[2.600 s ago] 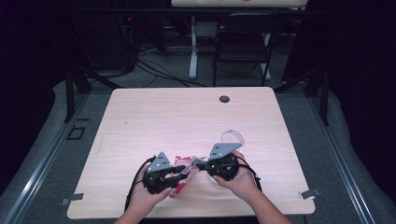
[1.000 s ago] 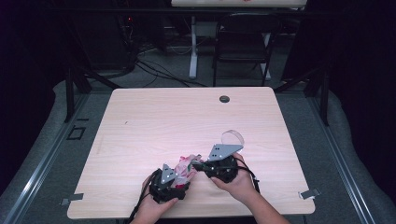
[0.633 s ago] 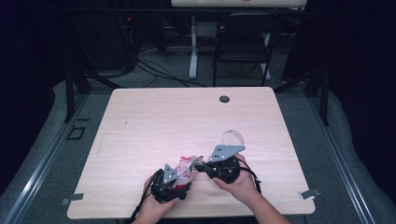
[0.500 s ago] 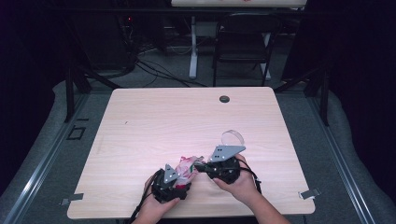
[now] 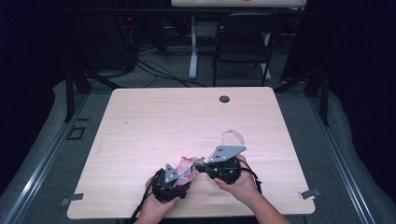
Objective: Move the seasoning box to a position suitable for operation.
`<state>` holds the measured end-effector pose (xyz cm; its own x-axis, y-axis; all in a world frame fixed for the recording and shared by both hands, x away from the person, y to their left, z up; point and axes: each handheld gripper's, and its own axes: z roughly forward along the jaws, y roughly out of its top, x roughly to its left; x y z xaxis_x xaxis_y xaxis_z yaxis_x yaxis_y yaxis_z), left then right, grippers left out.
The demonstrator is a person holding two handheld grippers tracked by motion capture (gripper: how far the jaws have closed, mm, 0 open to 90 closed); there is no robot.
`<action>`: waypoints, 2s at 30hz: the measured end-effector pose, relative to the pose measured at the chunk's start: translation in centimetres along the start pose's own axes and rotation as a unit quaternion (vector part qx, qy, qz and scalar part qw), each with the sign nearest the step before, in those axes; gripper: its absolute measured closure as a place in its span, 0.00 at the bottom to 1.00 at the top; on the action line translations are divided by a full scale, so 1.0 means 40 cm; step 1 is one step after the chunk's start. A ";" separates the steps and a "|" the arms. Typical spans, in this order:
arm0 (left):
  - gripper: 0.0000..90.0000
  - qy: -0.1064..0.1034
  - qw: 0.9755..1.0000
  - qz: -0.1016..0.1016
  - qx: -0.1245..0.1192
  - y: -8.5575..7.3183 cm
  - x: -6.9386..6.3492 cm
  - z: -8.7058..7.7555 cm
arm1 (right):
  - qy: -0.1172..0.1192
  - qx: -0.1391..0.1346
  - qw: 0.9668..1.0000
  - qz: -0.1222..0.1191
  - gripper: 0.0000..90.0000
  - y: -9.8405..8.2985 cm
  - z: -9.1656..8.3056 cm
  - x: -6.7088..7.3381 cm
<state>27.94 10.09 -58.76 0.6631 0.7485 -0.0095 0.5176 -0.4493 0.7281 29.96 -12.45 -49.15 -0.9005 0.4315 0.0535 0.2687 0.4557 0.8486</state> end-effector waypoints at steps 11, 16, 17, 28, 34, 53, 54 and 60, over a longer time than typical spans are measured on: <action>0.54 -0.002 1.000 0.006 -0.008 -0.001 0.000 -0.004 | -0.001 0.002 1.000 -0.004 1.00 0.000 -0.002 0.000; 0.58 -0.011 1.000 0.001 -0.002 0.007 0.009 -0.007 | 0.000 -0.003 1.000 -0.005 1.00 0.000 -0.005 0.003; 0.58 -0.011 1.000 -0.003 -0.001 0.008 0.007 -0.007 | 0.000 -0.003 1.000 -0.005 1.00 0.000 -0.005 0.003; 0.61 0.017 0.999 0.027 -0.010 0.023 0.012 -0.024 | 0.000 -0.012 1.000 -0.008 1.00 0.005 -0.013 0.004; 0.61 0.028 0.999 0.042 -0.019 0.031 0.012 -0.035 | -0.004 -0.021 1.000 -0.013 1.00 0.008 -0.021 0.006; 0.61 0.053 0.993 0.098 -0.049 0.046 0.009 -0.063 | -0.020 -0.054 0.998 -0.010 1.00 0.017 -0.048 0.002; 0.61 0.055 0.992 0.102 -0.050 0.048 0.010 -0.064 | -0.021 -0.057 0.998 -0.010 1.00 0.017 -0.050 0.001; 0.62 0.070 0.990 0.113 -0.052 0.053 0.013 -0.072 | -0.020 -0.056 0.998 -0.012 1.00 0.018 -0.053 0.001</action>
<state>27.84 10.92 -55.25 0.6713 0.6973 0.2512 0.3014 -0.5665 0.7670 29.41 -13.76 -47.42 -0.8916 0.4526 0.0131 0.2047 0.3771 0.9033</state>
